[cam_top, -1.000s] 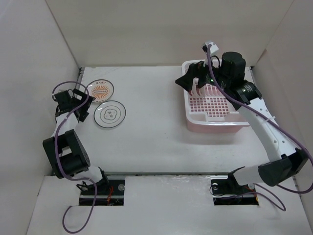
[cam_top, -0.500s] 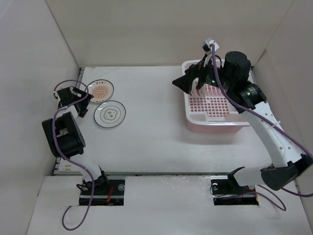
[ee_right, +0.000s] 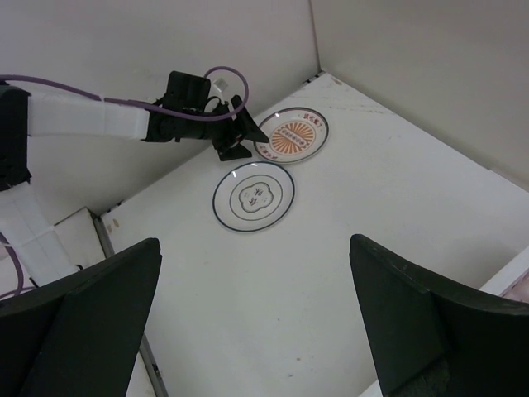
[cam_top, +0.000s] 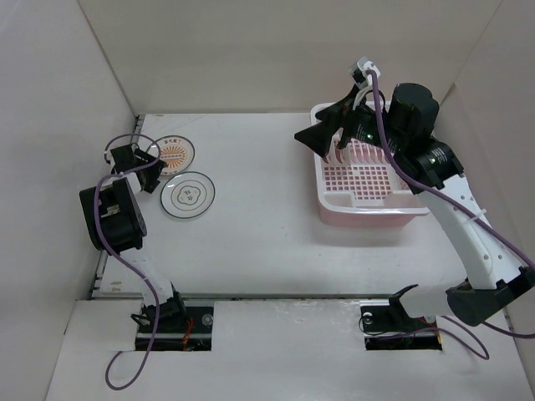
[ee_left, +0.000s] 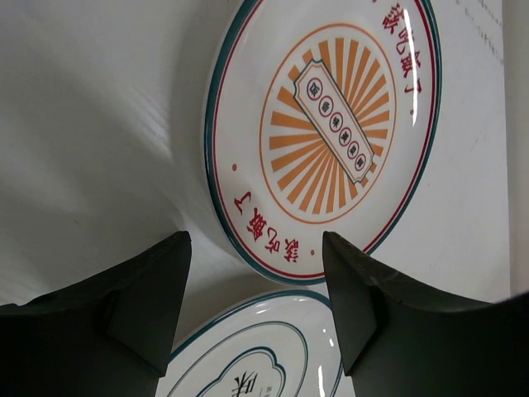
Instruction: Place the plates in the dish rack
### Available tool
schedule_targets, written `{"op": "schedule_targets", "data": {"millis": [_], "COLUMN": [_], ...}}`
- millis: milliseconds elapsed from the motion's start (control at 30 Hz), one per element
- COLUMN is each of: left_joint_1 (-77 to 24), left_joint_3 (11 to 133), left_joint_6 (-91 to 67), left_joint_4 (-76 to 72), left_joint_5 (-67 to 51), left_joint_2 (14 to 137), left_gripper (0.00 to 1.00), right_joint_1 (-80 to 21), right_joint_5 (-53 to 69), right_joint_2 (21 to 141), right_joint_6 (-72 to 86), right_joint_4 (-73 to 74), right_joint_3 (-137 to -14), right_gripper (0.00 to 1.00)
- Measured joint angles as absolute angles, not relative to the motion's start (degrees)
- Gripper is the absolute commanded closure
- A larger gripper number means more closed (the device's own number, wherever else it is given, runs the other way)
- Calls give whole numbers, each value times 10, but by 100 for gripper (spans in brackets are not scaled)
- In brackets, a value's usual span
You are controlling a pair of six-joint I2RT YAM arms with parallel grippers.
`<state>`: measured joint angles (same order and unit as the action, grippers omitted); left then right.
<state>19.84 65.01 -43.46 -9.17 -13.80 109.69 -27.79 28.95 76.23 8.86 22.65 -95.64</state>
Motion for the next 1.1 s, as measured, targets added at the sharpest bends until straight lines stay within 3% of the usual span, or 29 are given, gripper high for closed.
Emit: {"op": "schedule_targets", "data": {"millis": [400, 767, 933, 1100], "left_joint_1": [200, 200, 199, 199], "left_joint_3": [663, 699, 707, 720], "left_joint_6": [-438, -440, -442, -445], "left_joint_4": [-98, -100, -93, -71], "left_joint_5": [-104, -92, -83, -74], "left_joint_2": [1109, 1141, 1148, 1155], "left_gripper": [41, 50, 58, 76], "right_joint_1": [-278, -279, -282, -282], "right_joint_5": [310, 326, 326, 326], "right_joint_2": [775, 789, 789, 789], "right_joint_6": [89, 97, 99, 99], "right_joint_4": [227, 227, 227, 227], "right_joint_3": [-970, -970, -971, -979], "right_gripper": [0, 0, 0, 0]}}
